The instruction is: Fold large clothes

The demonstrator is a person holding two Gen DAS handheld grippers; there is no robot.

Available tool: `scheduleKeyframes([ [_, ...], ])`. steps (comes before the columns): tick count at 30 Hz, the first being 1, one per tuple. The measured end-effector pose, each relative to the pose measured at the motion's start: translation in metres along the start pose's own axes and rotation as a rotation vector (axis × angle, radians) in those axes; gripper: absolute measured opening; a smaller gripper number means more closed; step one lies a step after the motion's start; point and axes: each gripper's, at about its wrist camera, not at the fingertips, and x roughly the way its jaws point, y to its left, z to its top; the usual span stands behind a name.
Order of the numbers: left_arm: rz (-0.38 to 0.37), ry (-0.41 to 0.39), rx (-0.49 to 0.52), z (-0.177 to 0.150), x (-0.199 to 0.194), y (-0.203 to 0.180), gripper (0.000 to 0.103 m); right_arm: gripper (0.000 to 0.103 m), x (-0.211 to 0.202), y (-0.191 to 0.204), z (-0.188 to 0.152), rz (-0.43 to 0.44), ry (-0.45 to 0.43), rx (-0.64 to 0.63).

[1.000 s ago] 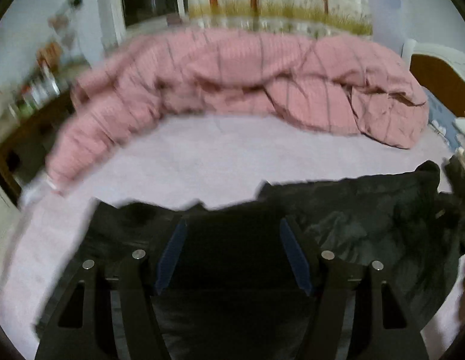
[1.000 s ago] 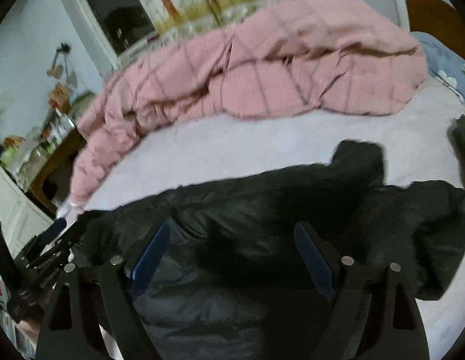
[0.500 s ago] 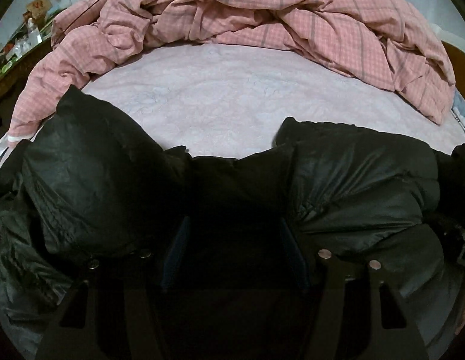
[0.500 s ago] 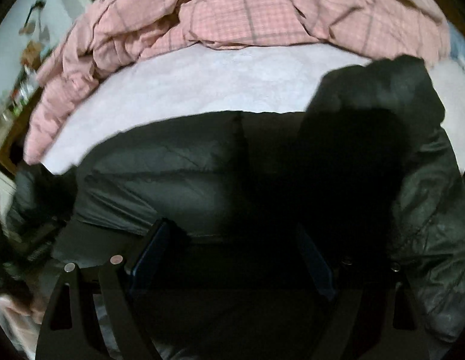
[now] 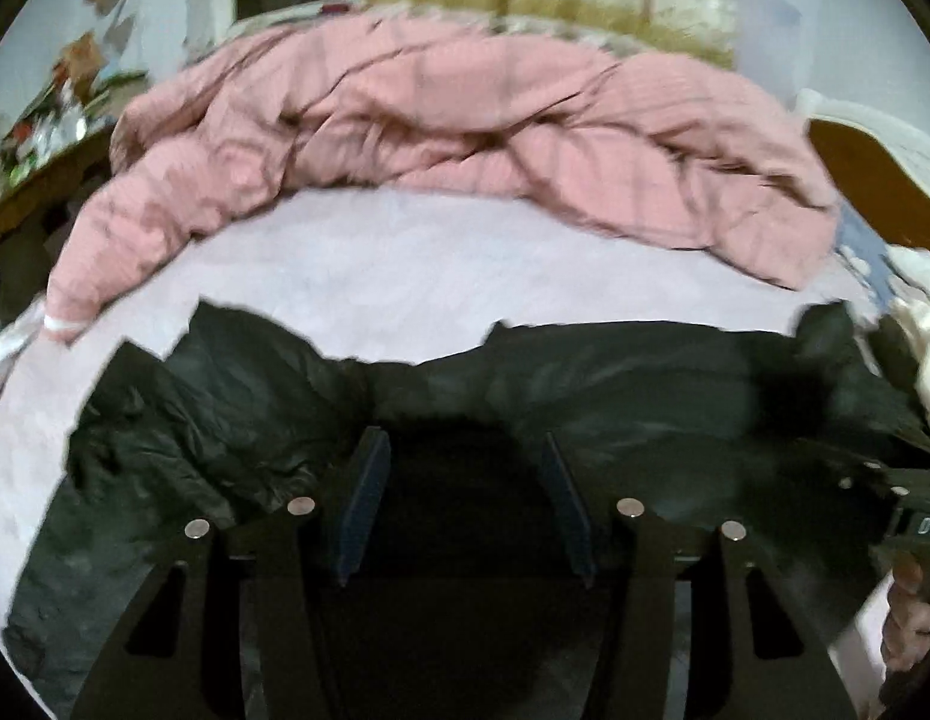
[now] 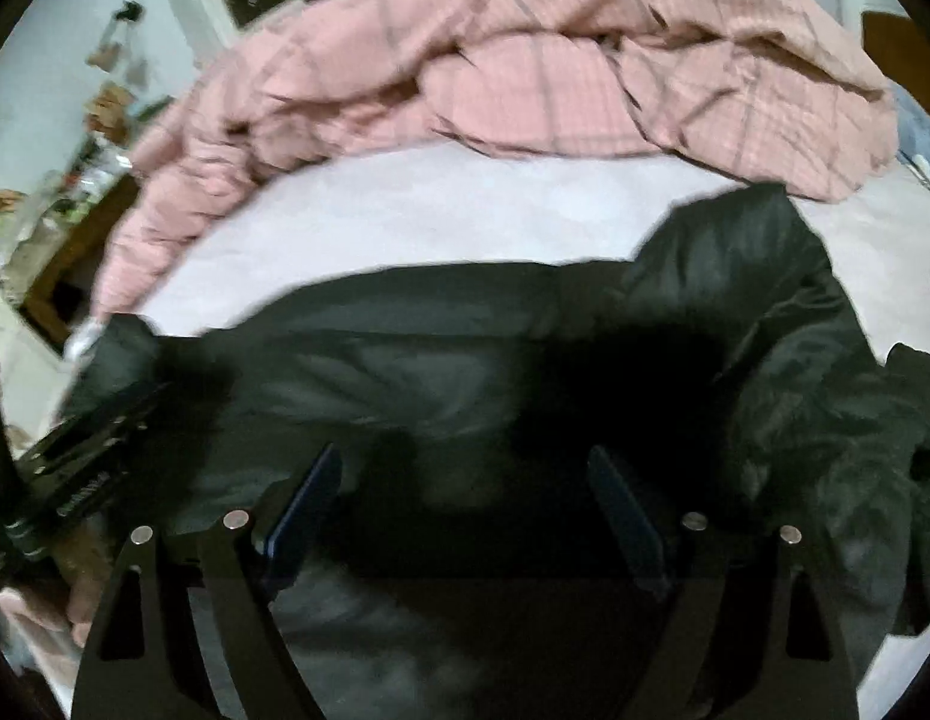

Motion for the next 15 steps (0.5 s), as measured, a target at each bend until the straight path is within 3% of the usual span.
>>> scheduleKeyframes([
  [6,-0.051,0.02,0.033,-0.008,-0.02,-0.014,0.051,0.086,-0.04,0.027,-0.01,0.027,-0.018,-0.058],
  [10,-0.071,0.05,-0.009,-0.035,-0.023,-0.009,0.051,0.086,-0.032,0.02,-0.03,0.03,0.031,-0.02],
  [15,-0.025,0.115,-0.005,-0.075,-0.004,-0.005,0.051,0.086,-0.013,0.007,-0.058,0.073,0.089,0.015],
])
